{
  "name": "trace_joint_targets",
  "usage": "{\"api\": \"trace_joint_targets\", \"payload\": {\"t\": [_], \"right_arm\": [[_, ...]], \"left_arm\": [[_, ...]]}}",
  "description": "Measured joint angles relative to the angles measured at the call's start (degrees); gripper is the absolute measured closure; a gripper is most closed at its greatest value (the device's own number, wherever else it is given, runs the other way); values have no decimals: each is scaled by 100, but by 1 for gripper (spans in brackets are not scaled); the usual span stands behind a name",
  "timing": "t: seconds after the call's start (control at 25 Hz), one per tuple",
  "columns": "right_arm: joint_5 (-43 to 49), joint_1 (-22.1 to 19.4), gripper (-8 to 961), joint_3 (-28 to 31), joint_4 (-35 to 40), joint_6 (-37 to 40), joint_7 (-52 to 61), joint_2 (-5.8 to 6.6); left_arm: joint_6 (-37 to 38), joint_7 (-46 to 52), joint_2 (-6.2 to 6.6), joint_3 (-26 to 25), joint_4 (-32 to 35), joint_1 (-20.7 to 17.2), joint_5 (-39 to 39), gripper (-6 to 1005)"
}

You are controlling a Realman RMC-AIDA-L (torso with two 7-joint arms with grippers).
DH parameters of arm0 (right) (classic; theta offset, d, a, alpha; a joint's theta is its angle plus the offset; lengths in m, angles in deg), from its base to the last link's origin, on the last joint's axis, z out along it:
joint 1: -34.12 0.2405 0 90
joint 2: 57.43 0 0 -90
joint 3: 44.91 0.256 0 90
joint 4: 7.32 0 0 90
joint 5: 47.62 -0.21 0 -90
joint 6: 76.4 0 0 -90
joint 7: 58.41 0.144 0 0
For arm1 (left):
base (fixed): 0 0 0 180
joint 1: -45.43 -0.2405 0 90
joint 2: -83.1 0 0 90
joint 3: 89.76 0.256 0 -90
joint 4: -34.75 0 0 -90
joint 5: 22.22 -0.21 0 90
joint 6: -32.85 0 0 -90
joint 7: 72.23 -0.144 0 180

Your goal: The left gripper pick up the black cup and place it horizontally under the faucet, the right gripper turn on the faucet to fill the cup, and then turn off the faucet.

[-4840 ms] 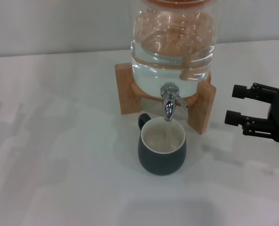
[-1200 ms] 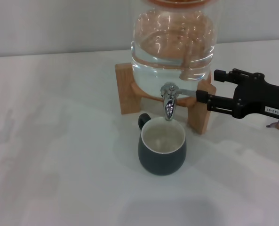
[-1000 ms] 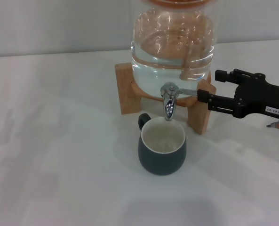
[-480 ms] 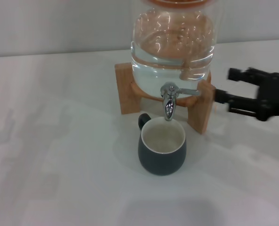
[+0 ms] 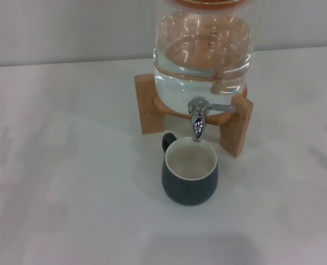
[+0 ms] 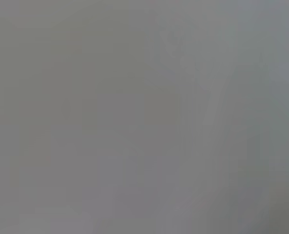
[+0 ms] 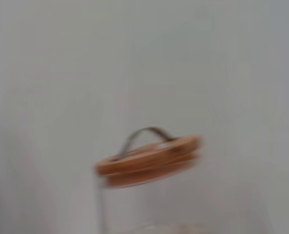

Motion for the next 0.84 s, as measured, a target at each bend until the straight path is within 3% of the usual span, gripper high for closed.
{"api": "trace_joint_targets", "payload": {"t": [0.36, 0.84], "right_arm": [[-44, 140, 186, 1064, -1799, -25, -1448, -17], [-447, 291, 186, 1187, -2865, -22, -2527, -19]], "left_arm": [[54, -224, 8, -1, 16, 100, 275, 404], [40, -290, -5, 2, 25, 189, 438, 404]]}}
